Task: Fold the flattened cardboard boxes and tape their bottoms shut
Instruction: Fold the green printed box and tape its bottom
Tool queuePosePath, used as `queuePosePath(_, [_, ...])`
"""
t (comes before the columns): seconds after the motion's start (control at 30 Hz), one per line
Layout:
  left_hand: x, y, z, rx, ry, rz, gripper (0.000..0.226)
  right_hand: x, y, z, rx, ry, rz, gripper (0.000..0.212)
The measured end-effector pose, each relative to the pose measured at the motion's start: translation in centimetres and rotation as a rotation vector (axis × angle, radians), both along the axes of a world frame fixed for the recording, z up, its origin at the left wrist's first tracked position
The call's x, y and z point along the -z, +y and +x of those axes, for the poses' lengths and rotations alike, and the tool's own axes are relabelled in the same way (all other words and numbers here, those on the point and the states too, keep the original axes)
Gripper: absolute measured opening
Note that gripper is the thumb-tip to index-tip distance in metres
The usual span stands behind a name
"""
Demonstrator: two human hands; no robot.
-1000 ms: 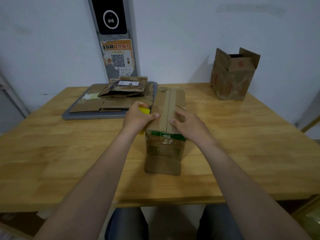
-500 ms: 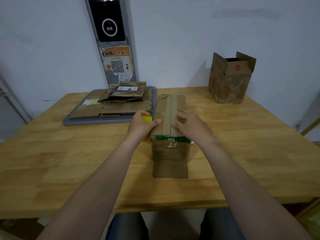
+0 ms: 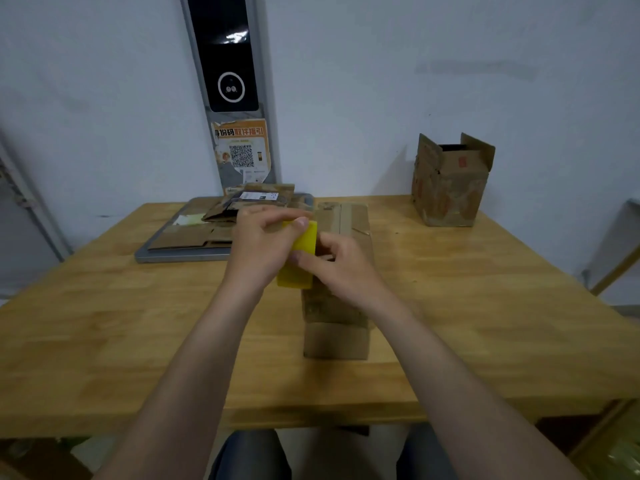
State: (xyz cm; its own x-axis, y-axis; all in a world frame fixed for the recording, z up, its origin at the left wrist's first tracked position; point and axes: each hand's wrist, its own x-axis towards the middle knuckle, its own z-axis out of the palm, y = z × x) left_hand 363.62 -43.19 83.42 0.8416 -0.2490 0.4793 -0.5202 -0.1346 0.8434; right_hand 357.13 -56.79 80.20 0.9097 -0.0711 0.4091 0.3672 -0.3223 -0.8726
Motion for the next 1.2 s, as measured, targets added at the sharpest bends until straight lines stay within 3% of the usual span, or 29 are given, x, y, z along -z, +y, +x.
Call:
queuePosePath(0.1, [-0.1, -0.6, -2.1, 0.025, 0.034, -0.15, 0.019, 0.6, 0.6, -1.4, -0.082, -0.109, 0.143, 0.016])
queuePosePath(0.17, [0.0, -1.2, -3.4, -0.014, -0.096, -0.13, 0.019, 0.9, 0.4, -2.4, -0.037, -0.119, 0.026, 0.015])
queuePosePath(0.27, [0.5, -2.3, -4.6, -0.011, -0.159, -0.12, 0.018, 0.1, -0.5, -2.6, 0.195, 0.041, -0.136, 0.031])
queuePosePath(0.37, [1.6, -3.5, -5.2, 0.023, -0.01, -0.219, 0.02, -0.5, -1.2, -3.5, 0.21, 0.125, -0.174, 0.036])
queuePosePath(0.53, [3.3, -4.8, -5.1, 0.14, 0.205, -0.252, 0.029, -0.4, -1.7, -6.0, 0.084, 0.182, -0.073, 0.022])
queuePosePath(0.67, [3.6, -3.7, -4.3, 0.306, 0.359, -0.357, 0.077, 0.1, -2.4, -7.2, 0.139, 0.183, -0.209, 0.02])
queuePosePath(0.7, [3.6, -3.2, -4.1, 0.308, 0.385, -0.361, 0.079, 0.2, -2.6, -7.6, 0.139, 0.193, -0.243, 0.021])
queuePosePath(0.83, [2.8, -1.5, -3.9, 0.203, 0.347, -0.173, 0.016, -0.6, -3.4, -8.4, 0.143, 0.246, -0.432, 0.024])
queuePosePath(0.87, [2.8, -1.1, -3.6, 0.192, 0.324, -0.13, 0.01, -1.0, -3.5, -8.6, 0.151, 0.261, -0.489, 0.026])
queuePosePath(1.03, [2.6, 0.4, -3.1, 0.293, 0.368, -0.194, 0.011, -2.6, -4.4, -9.2, 0.117, 0.312, -0.552, 0.029])
queuePosePath(1.2, [2.8, 0.3, -2.4, 0.207, 0.383, -0.279, 0.008, -2.4, -5.3, -8.9, 0.175, 0.399, -0.556, 0.036])
